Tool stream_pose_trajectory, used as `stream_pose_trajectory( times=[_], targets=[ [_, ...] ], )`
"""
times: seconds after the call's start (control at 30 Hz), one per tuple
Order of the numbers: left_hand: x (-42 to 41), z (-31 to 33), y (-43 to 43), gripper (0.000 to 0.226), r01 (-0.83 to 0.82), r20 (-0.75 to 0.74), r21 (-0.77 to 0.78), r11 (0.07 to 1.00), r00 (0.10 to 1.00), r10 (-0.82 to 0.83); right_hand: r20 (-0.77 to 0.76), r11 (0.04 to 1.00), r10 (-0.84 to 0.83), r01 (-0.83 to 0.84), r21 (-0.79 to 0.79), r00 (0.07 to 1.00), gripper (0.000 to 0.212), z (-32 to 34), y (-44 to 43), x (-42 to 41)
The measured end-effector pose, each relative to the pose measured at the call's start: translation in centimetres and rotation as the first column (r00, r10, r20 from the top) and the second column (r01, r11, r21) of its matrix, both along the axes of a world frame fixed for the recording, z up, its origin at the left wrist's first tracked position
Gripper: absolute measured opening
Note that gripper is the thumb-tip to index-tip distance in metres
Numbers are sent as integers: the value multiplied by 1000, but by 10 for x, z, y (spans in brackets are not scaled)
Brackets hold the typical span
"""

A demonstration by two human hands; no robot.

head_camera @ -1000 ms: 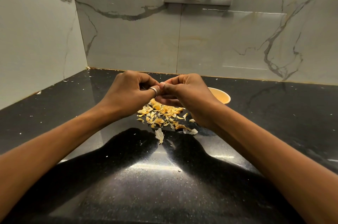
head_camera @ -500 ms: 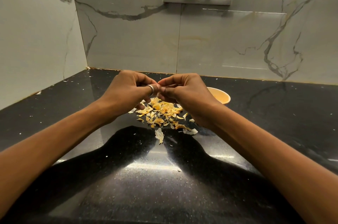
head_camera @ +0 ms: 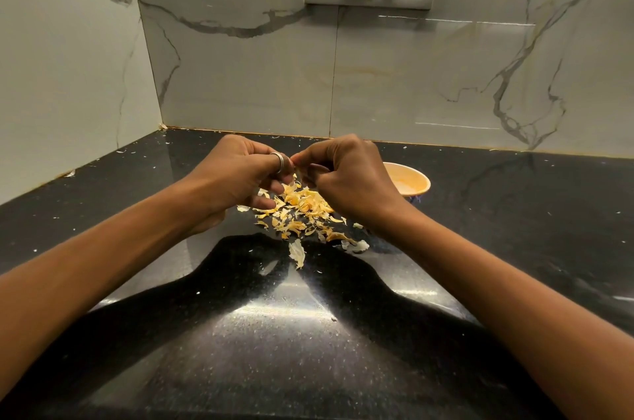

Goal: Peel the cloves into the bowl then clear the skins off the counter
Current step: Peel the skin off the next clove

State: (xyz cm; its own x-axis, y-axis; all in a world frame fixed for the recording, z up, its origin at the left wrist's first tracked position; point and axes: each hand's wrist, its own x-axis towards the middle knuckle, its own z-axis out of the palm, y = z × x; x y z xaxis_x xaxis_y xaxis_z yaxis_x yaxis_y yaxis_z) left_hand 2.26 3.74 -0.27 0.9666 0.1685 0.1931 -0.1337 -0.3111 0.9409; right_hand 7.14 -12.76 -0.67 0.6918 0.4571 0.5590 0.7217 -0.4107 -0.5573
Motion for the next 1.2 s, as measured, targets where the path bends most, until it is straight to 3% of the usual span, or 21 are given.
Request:
stream_pose_trajectory(
  times=[0.3,0.43,0.6,0.93,1.2],
  targets=[
    [-2,3,-1,15,-5,-42,-76,997,999,2,180,1000,-6,5,11,984,36,-4,1,2],
    [-1,3,-2,16,-8,-59,-171,985,998,-2,184,1000,-5,0,29,983,34,-5,2,2],
    [1,2,-2,18,1,-69,-166,986,998,-13,150,999,0,-5,37,989,30,-5,2,3],
    [3,3,1,23,9,-66,-173,985,998,-20,-124,986,61,-40,162,990,25,-1,1,3],
    [4,3,2,19,16,-64,-175,984,998,-27,-335,965,167,-84,249,927,20,0,0,4]
  ],
)
